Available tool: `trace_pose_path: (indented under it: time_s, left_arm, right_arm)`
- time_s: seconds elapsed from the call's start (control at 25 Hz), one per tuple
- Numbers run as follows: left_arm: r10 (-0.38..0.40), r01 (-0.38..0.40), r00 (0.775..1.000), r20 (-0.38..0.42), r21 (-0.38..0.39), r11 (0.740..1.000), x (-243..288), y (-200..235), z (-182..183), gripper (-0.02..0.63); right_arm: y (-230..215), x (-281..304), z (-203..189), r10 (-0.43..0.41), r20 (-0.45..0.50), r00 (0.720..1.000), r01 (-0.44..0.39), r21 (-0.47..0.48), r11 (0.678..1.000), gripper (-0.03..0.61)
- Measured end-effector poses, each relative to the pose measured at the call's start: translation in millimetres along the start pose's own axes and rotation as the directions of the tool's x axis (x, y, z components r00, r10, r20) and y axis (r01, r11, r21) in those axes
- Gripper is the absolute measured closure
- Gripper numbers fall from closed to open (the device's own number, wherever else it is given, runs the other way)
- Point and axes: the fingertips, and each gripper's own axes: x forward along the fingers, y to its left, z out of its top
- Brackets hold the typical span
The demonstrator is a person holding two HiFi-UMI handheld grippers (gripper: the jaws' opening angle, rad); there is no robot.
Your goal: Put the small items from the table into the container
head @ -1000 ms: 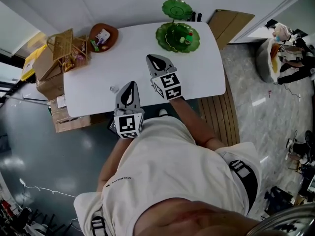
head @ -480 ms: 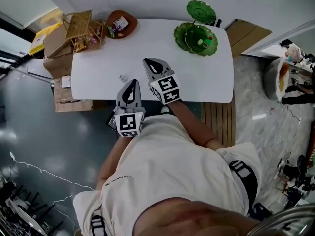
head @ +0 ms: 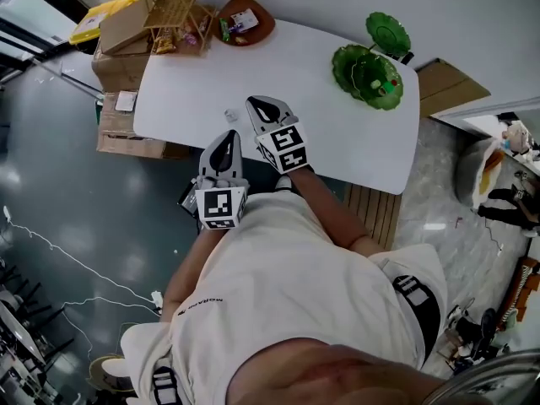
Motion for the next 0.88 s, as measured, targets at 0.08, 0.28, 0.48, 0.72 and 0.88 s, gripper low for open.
trace_pose_path:
  time_s: [0.08,0.28,0.48,0.72,0.88]
  left_arm:
    - [0.023,-0.023,1.000,-0.006,-0.005,1.000,-3.8,9.1,-4.2,0.611]
    - [0.074,-0.075,0.997,-0.026,-0.020,0.997,-13.5,25.5,-11.8,0.611]
    - [0.107,-0.109,0.993,-0.042,-0.060,0.992,-19.3,37.9,-18.7,0.611]
    - [0.138,-0.144,0.988,-0.065,-0.087,0.986,-27.0,49.8,-32.1,0.611]
    - [0.171,-0.179,0.982,-0.077,-0.101,0.979,-31.6,62.8,-38.2,0.611]
  right_arm:
    - [8.3,10.9,-8.4,0.025,-0.037,0.999,-0.026,-0.027,0.999,0.565]
    - [29.3,33.1,-32.2,0.102,-0.148,0.984,-0.115,-0.078,0.990,0.565]
    - [47.1,51.8,-64.9,0.166,-0.294,0.941,-0.222,-0.168,0.961,0.565]
    - [54.4,73.8,-103.8,0.181,-0.470,0.864,-0.342,-0.282,0.896,0.533]
    - [53.8,89.3,-125.4,0.178,-0.555,0.813,-0.418,-0.343,0.841,0.490]
